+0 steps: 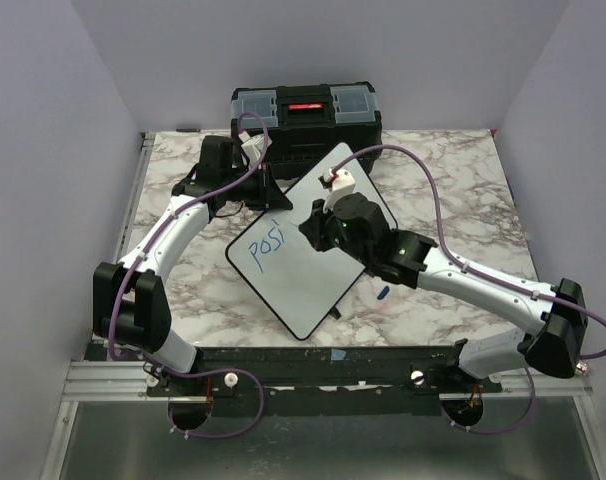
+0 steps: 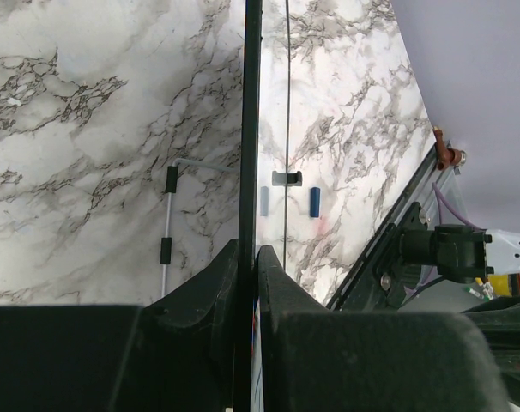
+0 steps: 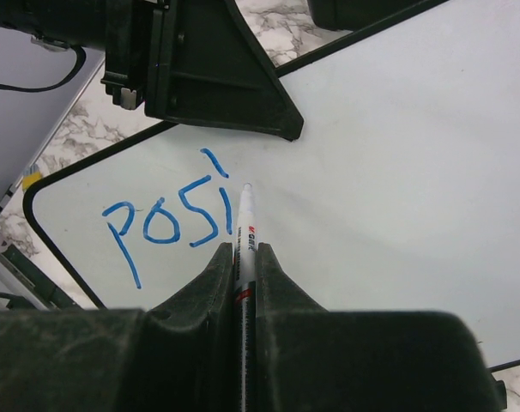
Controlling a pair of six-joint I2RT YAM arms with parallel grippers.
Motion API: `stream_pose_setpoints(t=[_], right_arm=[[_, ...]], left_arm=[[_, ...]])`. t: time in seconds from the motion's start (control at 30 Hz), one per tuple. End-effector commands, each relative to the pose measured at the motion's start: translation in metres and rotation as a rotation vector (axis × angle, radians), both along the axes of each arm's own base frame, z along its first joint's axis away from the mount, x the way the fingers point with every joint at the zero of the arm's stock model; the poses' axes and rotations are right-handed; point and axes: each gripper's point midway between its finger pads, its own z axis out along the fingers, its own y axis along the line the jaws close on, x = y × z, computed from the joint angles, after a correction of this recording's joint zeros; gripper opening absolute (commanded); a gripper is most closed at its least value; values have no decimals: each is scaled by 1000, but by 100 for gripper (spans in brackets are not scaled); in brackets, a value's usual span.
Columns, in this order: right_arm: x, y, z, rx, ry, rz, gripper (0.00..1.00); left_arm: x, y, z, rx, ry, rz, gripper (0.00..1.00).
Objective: Write a sentence on the whiteboard
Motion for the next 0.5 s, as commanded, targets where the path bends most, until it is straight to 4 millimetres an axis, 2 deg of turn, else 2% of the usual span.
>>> stream_pose_setpoints(t=[0.0,0.47], right_arm=[[6,1,-8,-8,2,-23,1],[7,17,-12,-8,13,26,1]], left_arm=[[8,2,25,3,-133,9,0],[8,1,24,5,-133,6,0]])
